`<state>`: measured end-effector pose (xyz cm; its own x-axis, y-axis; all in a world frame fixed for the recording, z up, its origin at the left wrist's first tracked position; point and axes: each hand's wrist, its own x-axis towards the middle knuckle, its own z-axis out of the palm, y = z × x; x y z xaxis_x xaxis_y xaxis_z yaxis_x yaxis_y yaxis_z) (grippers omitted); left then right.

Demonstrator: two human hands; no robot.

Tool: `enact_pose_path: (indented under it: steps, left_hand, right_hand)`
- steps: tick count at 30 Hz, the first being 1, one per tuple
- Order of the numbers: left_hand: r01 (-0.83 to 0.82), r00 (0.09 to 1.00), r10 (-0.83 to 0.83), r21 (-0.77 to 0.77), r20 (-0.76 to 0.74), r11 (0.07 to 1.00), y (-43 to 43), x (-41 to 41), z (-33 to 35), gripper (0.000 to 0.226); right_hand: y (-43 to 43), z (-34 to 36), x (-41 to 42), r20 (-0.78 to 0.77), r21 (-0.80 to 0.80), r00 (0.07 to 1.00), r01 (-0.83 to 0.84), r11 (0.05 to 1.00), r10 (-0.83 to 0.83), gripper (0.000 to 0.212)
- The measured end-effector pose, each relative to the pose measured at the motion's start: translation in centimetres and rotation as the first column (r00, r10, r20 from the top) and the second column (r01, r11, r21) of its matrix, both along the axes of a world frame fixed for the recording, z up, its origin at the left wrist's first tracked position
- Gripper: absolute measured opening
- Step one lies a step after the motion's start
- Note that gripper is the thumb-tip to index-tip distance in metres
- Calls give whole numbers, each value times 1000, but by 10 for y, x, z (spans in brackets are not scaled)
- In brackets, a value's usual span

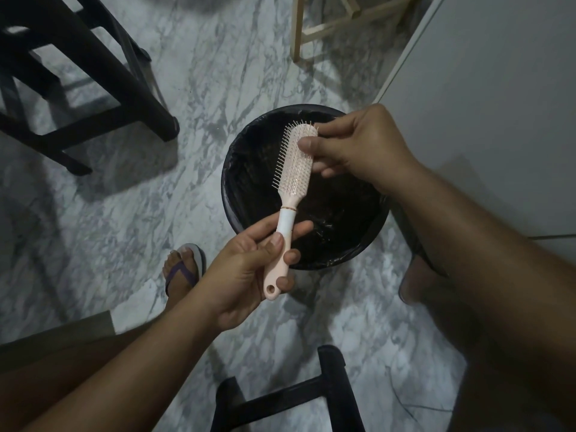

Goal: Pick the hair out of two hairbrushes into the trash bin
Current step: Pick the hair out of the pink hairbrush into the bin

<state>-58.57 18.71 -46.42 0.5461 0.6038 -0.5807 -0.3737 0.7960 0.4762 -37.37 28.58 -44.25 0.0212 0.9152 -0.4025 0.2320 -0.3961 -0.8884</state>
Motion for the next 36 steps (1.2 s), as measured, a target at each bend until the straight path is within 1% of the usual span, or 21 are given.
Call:
enact_pose_path:
  steps: [3, 5, 7, 9, 10, 11, 12, 13, 14, 15, 17, 19, 21, 23, 26, 27, 28, 29, 31, 34, 36]
  left_hand:
    - [-35, 999, 35, 9, -14, 999, 3, 0, 1, 43]
    - [-61, 998, 62, 27, -29, 998, 7, -2, 2, 43]
    - [-81, 996, 82, 52, -29, 995, 10, -4, 3, 44]
    - [-93, 995, 96, 66, -32, 993, 13, -5, 5, 45]
    - [-97, 994, 99, 68, -37, 993, 14, -5, 5, 45]
    - [-99, 994, 102, 68, -41, 993, 14, -4, 6, 45]
    - [-98, 994, 101, 67, -43, 993, 14, -4, 6, 44]
    - [-96, 994, 99, 66, -44, 993, 15, -4, 6, 44]
    - [-93, 994, 96, 66, -45, 993, 15, -4, 6, 43]
    - [-90, 995, 94, 66, -46, 994, 14, -4, 5, 43]
    - [-90, 995, 93, 65, -47, 994, 14, -5, 4, 42]
    - [-90, 995, 93, 60, -44, 994, 13, -6, 3, 43]
    - [-88, 995, 90, 53, -46, 995, 13, -6, 2, 43]
    - [-81, 995, 84, 53, -49, 995, 13, -6, 2, 43]
    - [-72, 995, 76, 61, -65, 996, 12, -4, 2, 42]
    - [-70, 995, 74, 59, -73, 996, 11, -3, 2, 41]
    - [-68, 994, 72, 56, -79, 996, 11, -3, 3, 41]
    - [-65, 994, 69, 52, -83, 997, 10, -2, 3, 40]
    - [-59, 994, 63, 49, -85, 997, 10, -2, 2, 40]
    - [-60, 993, 62, 31, -95, 998, 9, -1, -1, 40]
    - [-59, 993, 60, 12, -104, 998, 8, -1, -1, 41]
  right_hand:
    - [-1, 2, 4, 156, 144, 988, -13, 989, -10, 24]
    - [-2, 0, 9, 214, 241, 975, 0, 971, -53, 21]
    - [-3, -11, 12, 248, 263, 966, 10, 965, -78, 21]
    - [-7, -32, 12, 324, 134, 946, -69, 989, 22, 18]
    - [-11, -46, 11, 397, -18, 903, -171, 985, 164, 17]
    - [-16, -59, 10, 468, -243, 801, -290, 926, 373, 25]
    - [-21, -70, 9, 491, -442, 669, -361, 821, 558, 41]
    - [-24, -74, 7, 479, -542, 564, -413, 732, 673, 53]
    - [-24, -73, 5, 465, -524, 554, -456, 719, 691, 57]
    - [-23, -69, 3, 430, -459, 630, -465, 757, 647, 58]
    - [-17, -60, 2, 406, -287, 776, -394, 873, 483, 56]
    - [-13, -52, 3, 410, -168, 830, -338, 926, 378, 50]
    - [-14, -42, 0, 329, -144, 888, -289, 947, 321, 36]
    - [-16, -38, -3, 349, -119, 897, -244, 962, 271, 23]
    - [-14, -46, -4, 562, -66, 776, -304, 950, 287, 15]
    - [-15, -48, -5, 592, -67, 747, -329, 942, 303, 11]
    - [-15, -48, -5, 576, -74, 754, -335, 939, 315, 15]
    - [-14, -48, -4, 525, -85, 794, -309, 947, 306, 20]
    - [-12, -42, -1, 460, -65, 851, -252, 966, 253, 18]
    - [-6, -33, 4, 604, 244, 797, -208, 947, 19, 17]
    - [-4, -25, 2, 543, 418, 834, -168, 893, -98, 17]
